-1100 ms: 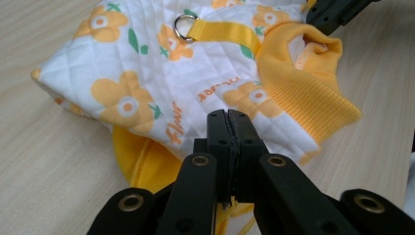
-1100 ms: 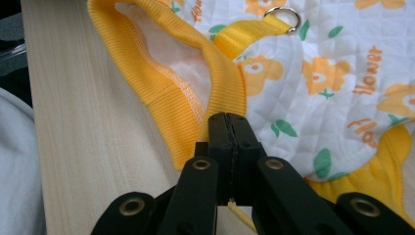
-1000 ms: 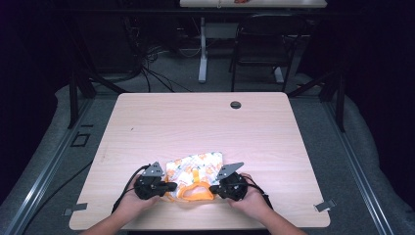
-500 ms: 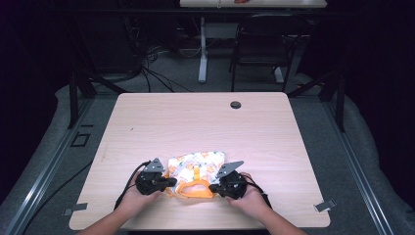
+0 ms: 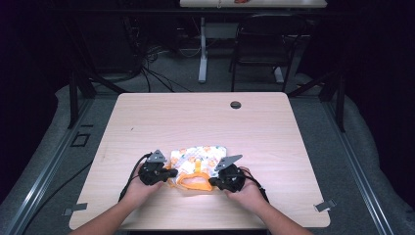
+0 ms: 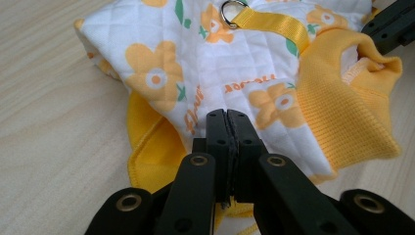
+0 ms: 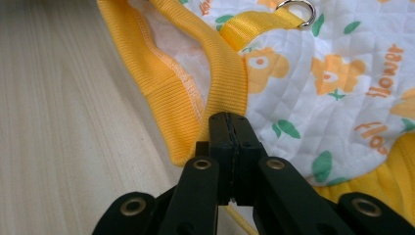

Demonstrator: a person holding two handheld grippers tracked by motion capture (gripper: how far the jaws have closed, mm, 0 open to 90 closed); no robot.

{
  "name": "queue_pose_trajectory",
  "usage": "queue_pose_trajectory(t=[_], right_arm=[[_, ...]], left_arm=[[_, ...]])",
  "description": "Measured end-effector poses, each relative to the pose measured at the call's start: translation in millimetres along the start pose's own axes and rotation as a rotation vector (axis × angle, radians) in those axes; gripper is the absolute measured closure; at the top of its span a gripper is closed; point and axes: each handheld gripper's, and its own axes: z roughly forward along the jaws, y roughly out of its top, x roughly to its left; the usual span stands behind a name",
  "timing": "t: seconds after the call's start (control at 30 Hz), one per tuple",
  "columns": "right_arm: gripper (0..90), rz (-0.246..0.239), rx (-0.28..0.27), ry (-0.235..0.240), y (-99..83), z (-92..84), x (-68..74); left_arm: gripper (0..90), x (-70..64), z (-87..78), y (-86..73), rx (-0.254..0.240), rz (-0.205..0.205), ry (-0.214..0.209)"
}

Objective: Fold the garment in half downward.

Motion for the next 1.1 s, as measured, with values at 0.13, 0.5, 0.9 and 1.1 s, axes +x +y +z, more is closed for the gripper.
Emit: queue_pose_trajectory(t=[0.13,0.5,0.9,1.1], right_arm=[[89.4,0.013,-0.01,-0.009,1.2,1.4,-3.3],[88.9,0.022,-0.006,-0.031,8.7,5.0,-11.9],[88.4,0.055,-0.025,-0.044,12.4,8.4,-22.3],[86.5,0.063,-0.037,-0.053,13.8,8.1,-23.0]], left_arm=[[88.7,5.3,2.0,0.7,-0.017,-0.032,-0.009],[88.9,15.3,5.8,5.3,-0.028,-0.055,0.002],[89.1,25.8,12.5,9.6,-0.063,-0.099,0.023],[88.5,24.9,10.8,10.4,-0.073,-0.099,0.033]])
